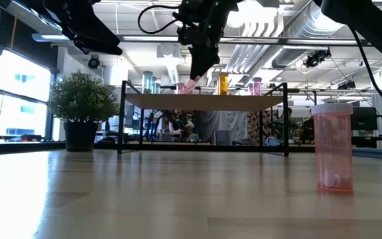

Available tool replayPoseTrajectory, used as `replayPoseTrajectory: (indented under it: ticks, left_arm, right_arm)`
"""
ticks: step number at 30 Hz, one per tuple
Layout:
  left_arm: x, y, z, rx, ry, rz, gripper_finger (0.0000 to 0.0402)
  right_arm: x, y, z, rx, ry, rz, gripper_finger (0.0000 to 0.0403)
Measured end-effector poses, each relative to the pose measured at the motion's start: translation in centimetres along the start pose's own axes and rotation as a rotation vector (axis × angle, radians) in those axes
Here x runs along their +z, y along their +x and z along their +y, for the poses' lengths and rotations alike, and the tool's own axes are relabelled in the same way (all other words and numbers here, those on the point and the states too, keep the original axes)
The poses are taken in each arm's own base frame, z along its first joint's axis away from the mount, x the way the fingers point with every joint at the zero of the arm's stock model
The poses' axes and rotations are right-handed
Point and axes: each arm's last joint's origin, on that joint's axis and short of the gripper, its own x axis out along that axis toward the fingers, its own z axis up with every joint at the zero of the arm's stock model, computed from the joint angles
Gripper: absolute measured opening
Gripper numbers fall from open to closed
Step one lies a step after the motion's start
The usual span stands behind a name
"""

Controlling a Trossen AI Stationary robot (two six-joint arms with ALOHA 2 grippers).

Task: Pick and place medicine bottles onto shelf by color
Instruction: Put the top pink pill bottle on the shelf aligned with the other pink pill bottle

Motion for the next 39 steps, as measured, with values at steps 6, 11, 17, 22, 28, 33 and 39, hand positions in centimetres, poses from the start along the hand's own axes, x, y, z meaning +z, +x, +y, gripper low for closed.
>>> replayPoseTrajectory:
  ticks: [6, 11, 17, 22, 28, 33, 39]
  left_arm:
    - [0.0, 0.0, 0.0, 0.000, 0.000, 0.000, 0.0241]
    - [0.0, 0.0, 0.0, 0.000, 0.000, 0.000, 0.0241]
    - [0.0, 0.0, 0.0, 0.001, 0.000, 0.000, 0.0241]
    - [0.0, 0.0, 0.0, 0.000, 0.000, 0.000, 0.0241]
    - [0.0, 0.0, 0.0, 0.001, 0.000, 0.000, 0.0241]
    - [0.0, 0.0, 0.0, 0.001, 0.000, 0.000, 0.0241]
    - [0.0, 0.2, -0.1, 0.000, 0.000, -0.001, 0.0241]
  right_arm:
    - [-0.3, -0.1, 0.0, 0.004, 0.002, 0.029, 0.0114]
    - [-0.6, -0.3, 0.1, 0.007, 0.001, 0.055, 0.0114]
    - [-0.8, -0.7, 0.1, 0.003, 0.000, 0.064, 0.0114]
    - [-0.7, -0.8, 0.4, -0.025, -0.011, 0.062, 0.0114]
    - [-0.6, -0.9, 2.0, -0.010, -0.044, 0.062, 0.0114]
    - [-0.5, -1.4, 3.9, 0.008, -0.086, 0.057, 0.0114]
    - [-0.7, -3.2, 6.1, 0.027, -0.083, 0.024, 0.0114]
